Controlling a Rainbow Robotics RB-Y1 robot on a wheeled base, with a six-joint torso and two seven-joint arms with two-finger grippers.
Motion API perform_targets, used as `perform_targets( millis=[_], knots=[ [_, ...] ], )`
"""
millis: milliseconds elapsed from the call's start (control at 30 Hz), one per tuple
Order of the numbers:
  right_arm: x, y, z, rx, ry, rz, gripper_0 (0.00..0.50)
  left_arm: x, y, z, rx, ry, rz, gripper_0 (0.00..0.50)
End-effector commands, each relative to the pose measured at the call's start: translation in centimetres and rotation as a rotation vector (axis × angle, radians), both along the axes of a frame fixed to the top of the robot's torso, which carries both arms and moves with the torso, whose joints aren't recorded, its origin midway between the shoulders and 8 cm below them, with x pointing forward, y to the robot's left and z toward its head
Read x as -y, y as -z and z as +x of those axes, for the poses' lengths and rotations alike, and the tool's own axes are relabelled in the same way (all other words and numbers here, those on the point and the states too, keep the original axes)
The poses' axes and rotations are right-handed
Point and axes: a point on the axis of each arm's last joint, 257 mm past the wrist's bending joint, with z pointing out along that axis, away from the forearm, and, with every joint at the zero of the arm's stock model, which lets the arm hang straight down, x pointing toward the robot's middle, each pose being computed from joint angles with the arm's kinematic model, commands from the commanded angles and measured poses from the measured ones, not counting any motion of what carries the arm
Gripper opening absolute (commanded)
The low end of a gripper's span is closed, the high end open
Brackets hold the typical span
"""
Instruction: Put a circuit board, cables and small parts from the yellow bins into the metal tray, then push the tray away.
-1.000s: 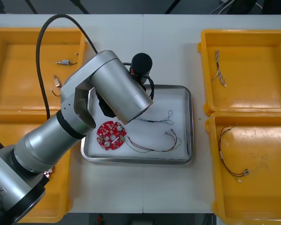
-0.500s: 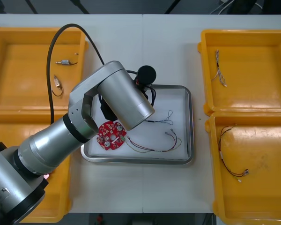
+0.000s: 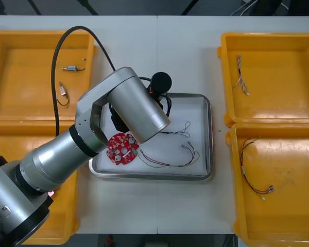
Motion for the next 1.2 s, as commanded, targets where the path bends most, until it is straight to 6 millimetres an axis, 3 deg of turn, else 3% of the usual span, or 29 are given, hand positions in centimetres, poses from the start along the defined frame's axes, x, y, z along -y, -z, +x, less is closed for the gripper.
perform_targets(
  millis=[33,267,467,667,867,967,1067,1200],
  knots=[
    [1.4,-1.3,-0.1,0.028,0.007,-0.05,0.5,1.7,-0.7,-0.6,0.031,-0.029,-0.072,0.5],
    [1.4,-1.3,-0.1,0.028,0.007,-0.05,0.5,1.5,-3.4,-2.1,0.021,-0.012,-0.077,0.5],
    [1.4,-1.3,-0.1,0.028,0.007,-0.05,0.5,0.4,-7.9,-3.1,0.019,0.02,-0.105,0.5],
    [1.4,-1.3,-0.1,0.028,0.007,-0.05,0.5,-2.1,-11.8,-3.3,0.007,0.054,-0.125,0.5],
    [1.4,-1.3,-0.1,0.028,0.007,-0.05,0.5,-5.5,-14.1,-3.2,-0.017,0.128,-0.09,0.5],
    [1.4,-1.3,-0.1,0.028,0.007,-0.05,0.5,-8.4,-15.6,-3.1,-0.029,0.166,-0.048,0.5],
    [0.5,-0.5,-0.3,0.01,-0.018,-0.032,0.5,-10.7,-17.0,-3.0,-0.027,0.189,-0.015,0.5],
    [-1.0,-1.0,0.2,0.017,-0.084,-0.052,0.5,-14.4,-19.0,-2.8,-0.011,0.218,0.061,0.5]
  ],
)
